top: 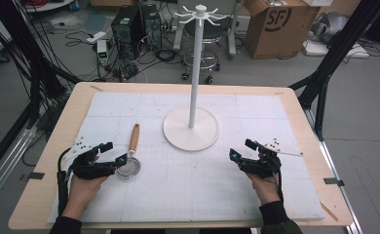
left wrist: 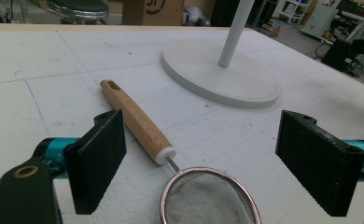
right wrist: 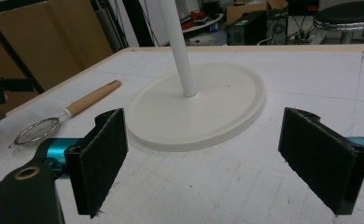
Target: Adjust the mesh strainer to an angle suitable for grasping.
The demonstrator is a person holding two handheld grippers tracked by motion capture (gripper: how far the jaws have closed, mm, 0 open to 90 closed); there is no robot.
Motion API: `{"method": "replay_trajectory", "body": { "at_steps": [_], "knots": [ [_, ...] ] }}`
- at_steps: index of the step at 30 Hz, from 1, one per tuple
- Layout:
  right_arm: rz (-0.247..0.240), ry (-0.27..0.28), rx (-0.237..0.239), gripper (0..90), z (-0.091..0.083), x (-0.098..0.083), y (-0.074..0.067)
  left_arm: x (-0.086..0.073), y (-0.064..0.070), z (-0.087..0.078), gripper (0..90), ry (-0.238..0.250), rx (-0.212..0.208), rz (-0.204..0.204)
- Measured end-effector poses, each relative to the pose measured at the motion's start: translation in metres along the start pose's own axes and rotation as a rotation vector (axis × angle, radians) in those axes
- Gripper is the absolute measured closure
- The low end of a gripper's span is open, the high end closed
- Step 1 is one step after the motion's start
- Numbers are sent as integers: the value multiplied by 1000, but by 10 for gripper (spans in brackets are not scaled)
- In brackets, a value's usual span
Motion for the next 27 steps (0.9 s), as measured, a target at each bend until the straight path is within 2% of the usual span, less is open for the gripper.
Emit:
{"method": "replay_trajectory", "body": {
  "at_steps": [10, 13, 16, 18, 22, 27],
  "knots": [
    [-4, 3, 4, 146, 0, 0, -1, 0, -1, 0, 187, -1, 8, 1],
    [-3, 1, 1, 146, 0, 0, -1, 2, -3, -2, 421, 10, 39, 19],
    [-6, 2, 7, 146, 0, 1, -1, 0, -5, 0, 492, 1, 46, 13],
    [-6, 2, 2, 146, -1, 1, 1, 0, -4, 0, 609, 3, 40, 17],
    [0, 5, 7, 146, -1, 1, 2, 1, -12, 1, 720, -1, 67, -17],
    [8, 14, 11, 148, -1, 4, 3, 0, -21, 5, 860, -12, 86, -11]
  ]
}}
Point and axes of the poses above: each handheld gripper's, and its own axes: z roughly forward along the jaws, x roughly out of its top, y roughly to its right, the point moved 10 cm from there along z, roughly forward along the jaws, and after that the axes turned 8 degrees about y, right-handed, at the moved point
